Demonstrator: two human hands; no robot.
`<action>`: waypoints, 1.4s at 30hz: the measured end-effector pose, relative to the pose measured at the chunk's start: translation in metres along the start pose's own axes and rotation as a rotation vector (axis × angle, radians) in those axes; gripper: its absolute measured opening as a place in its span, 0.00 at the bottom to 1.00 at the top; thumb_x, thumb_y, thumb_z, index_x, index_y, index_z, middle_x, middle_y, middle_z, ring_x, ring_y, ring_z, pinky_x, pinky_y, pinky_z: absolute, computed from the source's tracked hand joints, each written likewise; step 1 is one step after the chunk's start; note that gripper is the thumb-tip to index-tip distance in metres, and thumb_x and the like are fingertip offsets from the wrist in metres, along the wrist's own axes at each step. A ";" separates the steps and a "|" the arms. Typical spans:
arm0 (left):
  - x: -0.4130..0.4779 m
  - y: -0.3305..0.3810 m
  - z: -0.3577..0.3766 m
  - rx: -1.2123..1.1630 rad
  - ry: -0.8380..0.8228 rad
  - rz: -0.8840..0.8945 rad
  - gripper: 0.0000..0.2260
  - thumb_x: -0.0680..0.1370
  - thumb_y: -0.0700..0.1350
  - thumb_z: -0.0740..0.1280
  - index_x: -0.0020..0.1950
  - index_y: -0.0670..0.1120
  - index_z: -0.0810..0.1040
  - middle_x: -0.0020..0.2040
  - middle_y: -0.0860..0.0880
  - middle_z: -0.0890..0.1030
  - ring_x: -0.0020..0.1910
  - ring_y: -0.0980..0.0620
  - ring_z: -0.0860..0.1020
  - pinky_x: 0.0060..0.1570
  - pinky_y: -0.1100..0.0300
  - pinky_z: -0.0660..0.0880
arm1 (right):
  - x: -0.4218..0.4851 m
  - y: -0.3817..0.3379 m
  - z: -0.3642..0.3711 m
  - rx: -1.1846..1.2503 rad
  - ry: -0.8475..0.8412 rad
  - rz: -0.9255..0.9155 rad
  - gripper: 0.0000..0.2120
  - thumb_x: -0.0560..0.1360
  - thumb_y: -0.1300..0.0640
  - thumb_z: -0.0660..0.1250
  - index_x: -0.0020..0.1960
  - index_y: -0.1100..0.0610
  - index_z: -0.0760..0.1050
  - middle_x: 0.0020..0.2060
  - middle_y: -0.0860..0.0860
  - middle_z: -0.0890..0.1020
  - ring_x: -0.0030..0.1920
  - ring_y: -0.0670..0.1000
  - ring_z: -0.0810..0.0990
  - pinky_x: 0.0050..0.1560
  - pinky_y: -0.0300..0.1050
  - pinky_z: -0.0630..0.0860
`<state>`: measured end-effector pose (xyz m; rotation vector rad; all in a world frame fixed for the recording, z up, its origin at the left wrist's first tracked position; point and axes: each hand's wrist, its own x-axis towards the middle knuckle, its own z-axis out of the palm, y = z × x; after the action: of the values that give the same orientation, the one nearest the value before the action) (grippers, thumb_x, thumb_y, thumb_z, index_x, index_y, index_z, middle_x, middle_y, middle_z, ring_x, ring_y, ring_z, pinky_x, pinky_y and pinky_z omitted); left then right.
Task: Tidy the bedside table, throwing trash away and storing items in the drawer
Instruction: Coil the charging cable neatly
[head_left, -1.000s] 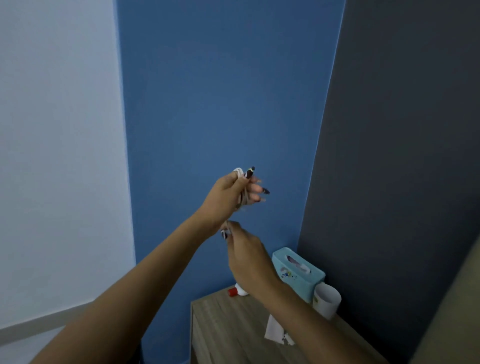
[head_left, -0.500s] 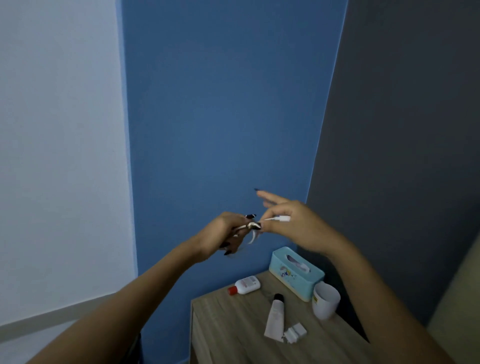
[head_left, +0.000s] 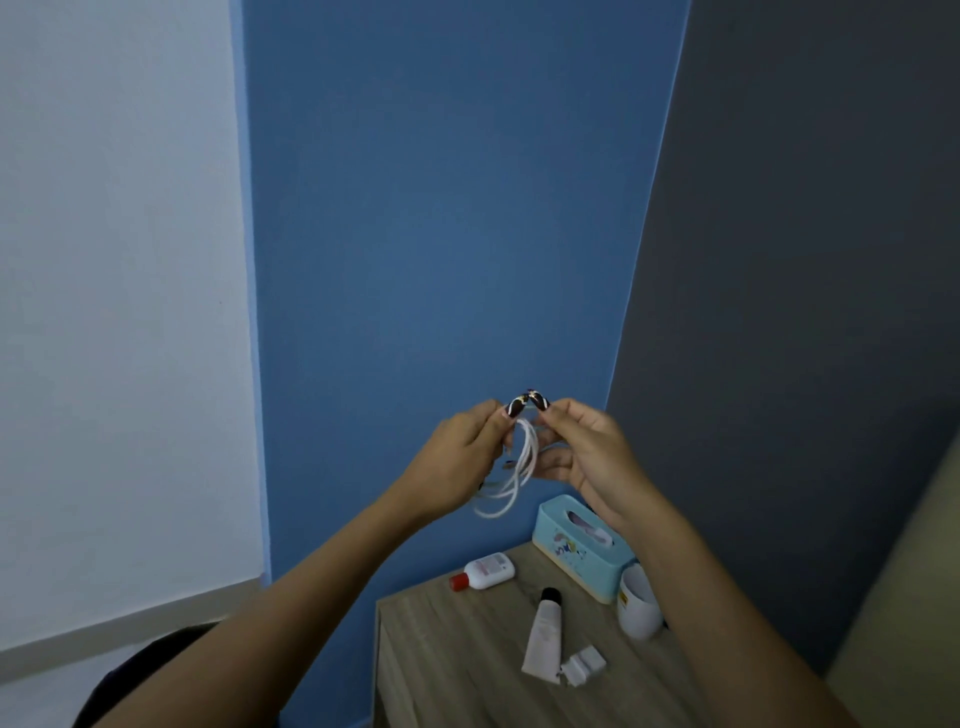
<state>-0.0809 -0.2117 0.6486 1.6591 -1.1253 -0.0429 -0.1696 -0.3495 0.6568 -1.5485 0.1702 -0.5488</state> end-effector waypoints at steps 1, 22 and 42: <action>0.000 0.002 0.003 0.003 0.013 0.004 0.17 0.83 0.51 0.54 0.35 0.50 0.69 0.27 0.54 0.68 0.23 0.59 0.64 0.31 0.57 0.64 | 0.000 0.002 0.002 0.012 0.046 0.000 0.06 0.79 0.57 0.63 0.44 0.58 0.73 0.33 0.57 0.80 0.28 0.54 0.81 0.34 0.46 0.81; 0.006 -0.001 0.017 0.111 0.169 -0.041 0.17 0.82 0.50 0.56 0.35 0.46 0.68 0.29 0.52 0.70 0.28 0.55 0.67 0.29 0.65 0.64 | -0.006 0.031 0.006 0.348 -0.187 0.074 0.24 0.67 0.58 0.61 0.62 0.60 0.73 0.45 0.58 0.79 0.48 0.55 0.79 0.60 0.59 0.74; 0.004 -0.019 0.022 0.273 0.186 0.171 0.09 0.82 0.53 0.56 0.49 0.48 0.65 0.37 0.49 0.78 0.32 0.49 0.77 0.32 0.48 0.73 | 0.000 0.030 0.003 0.492 -0.094 0.088 0.23 0.73 0.72 0.64 0.66 0.58 0.69 0.49 0.62 0.81 0.47 0.56 0.82 0.55 0.52 0.78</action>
<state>-0.0782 -0.2314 0.6267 1.7566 -1.1639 0.3828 -0.1612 -0.3493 0.6275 -1.0796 0.0258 -0.4092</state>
